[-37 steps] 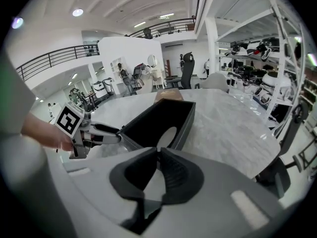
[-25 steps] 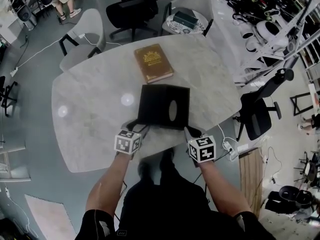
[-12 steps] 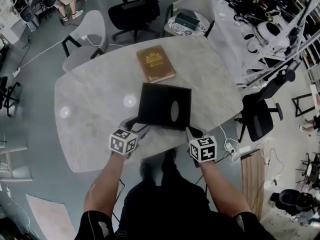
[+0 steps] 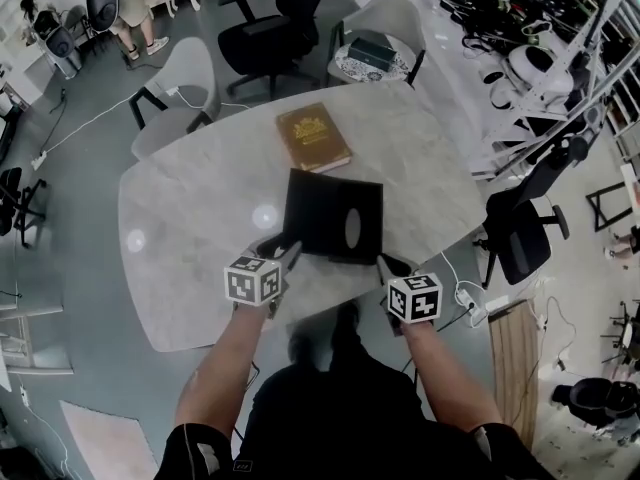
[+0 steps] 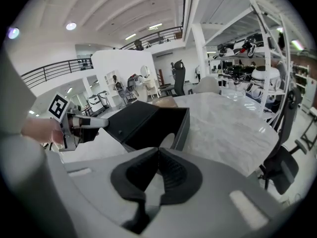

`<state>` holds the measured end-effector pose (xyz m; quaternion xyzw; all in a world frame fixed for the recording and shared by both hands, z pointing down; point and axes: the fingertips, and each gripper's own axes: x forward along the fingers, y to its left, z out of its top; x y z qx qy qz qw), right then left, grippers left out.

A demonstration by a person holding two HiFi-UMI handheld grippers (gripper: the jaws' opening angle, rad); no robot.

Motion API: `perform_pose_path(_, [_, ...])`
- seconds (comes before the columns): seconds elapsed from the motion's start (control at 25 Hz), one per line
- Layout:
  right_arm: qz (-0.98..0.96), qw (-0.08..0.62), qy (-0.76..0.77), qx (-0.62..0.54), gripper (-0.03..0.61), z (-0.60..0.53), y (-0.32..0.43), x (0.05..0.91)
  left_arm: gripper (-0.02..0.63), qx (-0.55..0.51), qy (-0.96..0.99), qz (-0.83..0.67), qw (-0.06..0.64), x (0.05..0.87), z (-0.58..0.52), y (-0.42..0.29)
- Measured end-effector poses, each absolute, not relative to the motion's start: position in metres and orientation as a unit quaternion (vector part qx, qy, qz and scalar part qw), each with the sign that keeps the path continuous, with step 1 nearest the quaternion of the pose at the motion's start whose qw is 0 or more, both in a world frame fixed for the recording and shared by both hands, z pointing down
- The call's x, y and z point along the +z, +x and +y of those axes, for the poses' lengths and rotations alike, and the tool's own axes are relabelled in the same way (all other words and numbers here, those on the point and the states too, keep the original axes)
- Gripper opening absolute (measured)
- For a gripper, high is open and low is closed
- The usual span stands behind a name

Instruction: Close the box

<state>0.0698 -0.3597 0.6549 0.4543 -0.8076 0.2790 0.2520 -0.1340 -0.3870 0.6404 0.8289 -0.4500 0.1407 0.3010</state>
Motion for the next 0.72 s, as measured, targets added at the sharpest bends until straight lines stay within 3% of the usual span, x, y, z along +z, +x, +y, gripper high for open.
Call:
perform_pose_path(0.36, [-0.811,0.201,0.490,0.249,0.005,-0.335,0.070,0.605,0.109,0.124,0.824,-0.457,0.311,0.617,-0.385,-0.133])
perform_pose_path(0.72, [-0.807,0.164,0.520,0.227,0.005,-0.309,0.075,0.563,0.092,0.110,0.833,-0.449,0.304,0.598,-0.385,-0.124])
